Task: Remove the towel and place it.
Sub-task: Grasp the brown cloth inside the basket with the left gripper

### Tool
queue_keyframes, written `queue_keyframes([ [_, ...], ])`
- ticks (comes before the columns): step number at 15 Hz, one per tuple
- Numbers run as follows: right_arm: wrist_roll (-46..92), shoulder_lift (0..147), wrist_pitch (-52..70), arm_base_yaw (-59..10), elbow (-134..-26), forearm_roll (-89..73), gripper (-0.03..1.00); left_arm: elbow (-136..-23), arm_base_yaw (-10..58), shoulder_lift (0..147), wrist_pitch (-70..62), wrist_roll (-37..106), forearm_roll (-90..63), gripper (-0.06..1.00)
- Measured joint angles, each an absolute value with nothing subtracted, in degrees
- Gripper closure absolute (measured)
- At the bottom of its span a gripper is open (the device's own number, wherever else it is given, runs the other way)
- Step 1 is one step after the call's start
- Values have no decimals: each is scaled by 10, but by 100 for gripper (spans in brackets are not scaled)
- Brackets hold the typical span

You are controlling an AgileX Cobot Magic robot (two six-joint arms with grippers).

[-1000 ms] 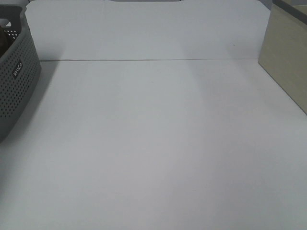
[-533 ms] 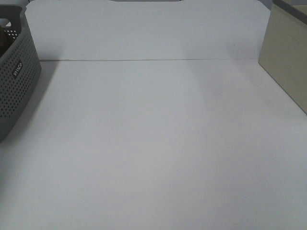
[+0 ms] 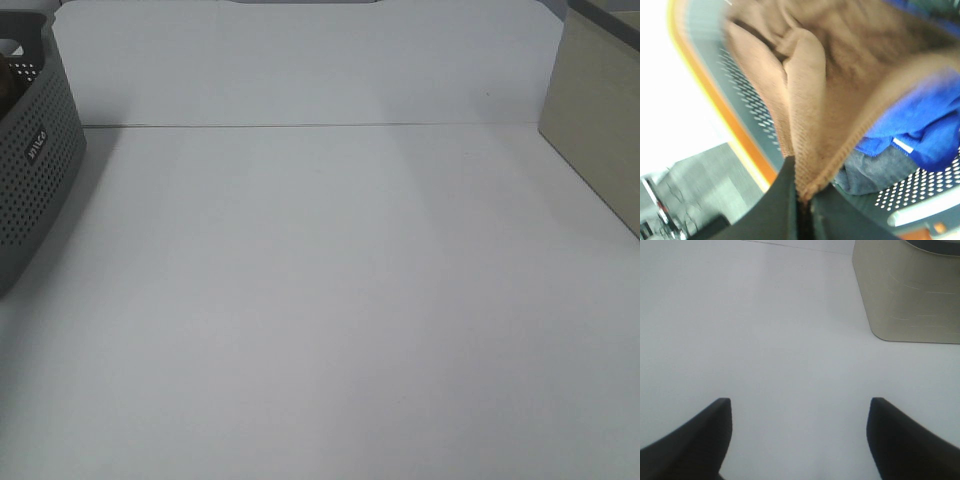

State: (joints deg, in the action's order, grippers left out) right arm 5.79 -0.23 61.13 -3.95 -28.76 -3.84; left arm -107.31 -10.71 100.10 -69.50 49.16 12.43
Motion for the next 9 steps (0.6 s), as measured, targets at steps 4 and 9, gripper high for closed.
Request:
queue_keyframes([
  [4, 58, -2, 611, -40, -288, -38, 24, -1074, -106, 921, -696, 494, 86, 94],
  [9, 58, -2, 611, -40, -288, -38, 24, -1074, -106, 860, -697, 494, 22, 94],
])
